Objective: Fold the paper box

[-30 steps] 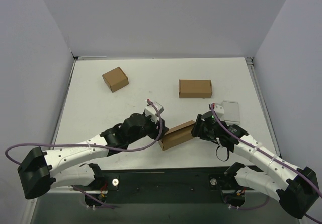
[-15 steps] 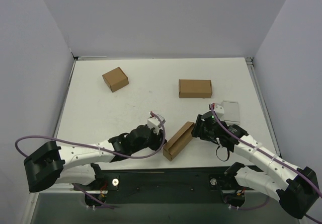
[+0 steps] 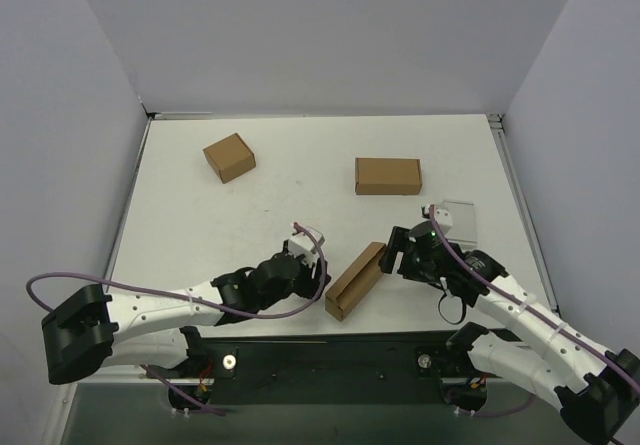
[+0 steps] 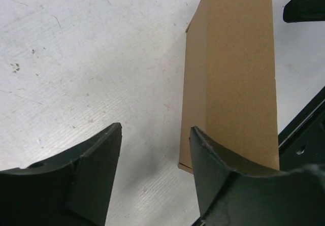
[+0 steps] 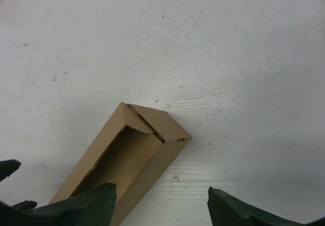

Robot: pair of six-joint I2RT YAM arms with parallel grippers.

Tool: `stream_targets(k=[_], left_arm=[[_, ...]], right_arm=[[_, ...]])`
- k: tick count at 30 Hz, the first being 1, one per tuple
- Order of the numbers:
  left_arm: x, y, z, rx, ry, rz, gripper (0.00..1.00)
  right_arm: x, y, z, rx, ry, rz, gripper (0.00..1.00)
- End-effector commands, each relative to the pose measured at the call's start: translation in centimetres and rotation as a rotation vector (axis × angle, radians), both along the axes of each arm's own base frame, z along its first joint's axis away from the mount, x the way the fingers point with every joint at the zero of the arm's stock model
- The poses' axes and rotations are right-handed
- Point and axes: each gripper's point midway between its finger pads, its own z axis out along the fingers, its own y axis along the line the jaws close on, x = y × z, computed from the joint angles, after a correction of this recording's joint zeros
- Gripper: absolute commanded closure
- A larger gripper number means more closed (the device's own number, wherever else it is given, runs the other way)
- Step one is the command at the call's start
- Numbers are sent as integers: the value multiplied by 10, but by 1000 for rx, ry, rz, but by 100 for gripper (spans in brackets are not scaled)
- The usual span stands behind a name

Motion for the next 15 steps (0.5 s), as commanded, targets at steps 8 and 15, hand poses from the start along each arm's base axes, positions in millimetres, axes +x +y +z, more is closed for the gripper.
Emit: stream_targets(k=[8, 15], left_arm=[[0, -3, 57, -100, -53, -4, 19], [-8, -4, 55, -116, -34, -33, 20]], right_arm=[[6, 45, 52, 293, -41, 20, 13], [8, 48, 31, 304, -10, -7, 15]])
